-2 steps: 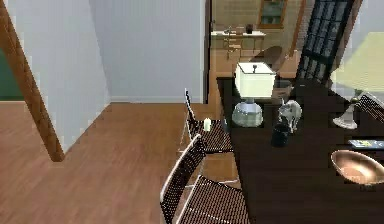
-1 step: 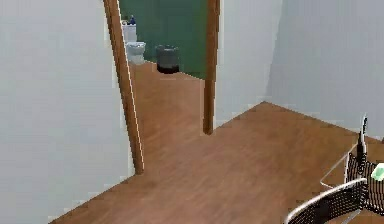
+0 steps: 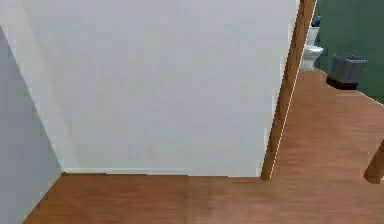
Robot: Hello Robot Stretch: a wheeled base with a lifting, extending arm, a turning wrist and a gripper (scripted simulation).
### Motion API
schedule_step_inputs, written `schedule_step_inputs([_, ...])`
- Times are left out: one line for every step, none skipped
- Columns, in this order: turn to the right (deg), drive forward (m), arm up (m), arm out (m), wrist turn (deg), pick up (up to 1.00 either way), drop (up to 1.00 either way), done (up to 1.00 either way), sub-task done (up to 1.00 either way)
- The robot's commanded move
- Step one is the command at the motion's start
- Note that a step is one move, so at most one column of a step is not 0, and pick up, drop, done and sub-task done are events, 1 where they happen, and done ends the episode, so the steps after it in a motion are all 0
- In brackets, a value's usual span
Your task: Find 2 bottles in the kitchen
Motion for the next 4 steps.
schedule_step_inputs([-39.0,0.0,0.0,0.0,0.0,0.0,0.0,0.0,0.0])
schedule_step_inputs([0.0,0.25,0.0,0.0,0.0,0.0,0.0,0.0,0.0])
schedule_step_inputs([-45.0,0.0,0.0,0.0,0.0,0.0,0.0,0.0,0.0])
schedule_step_inputs([-42.0,0.0,0.0,0.0,0.0,0.0,0.0,0.0,0.0])
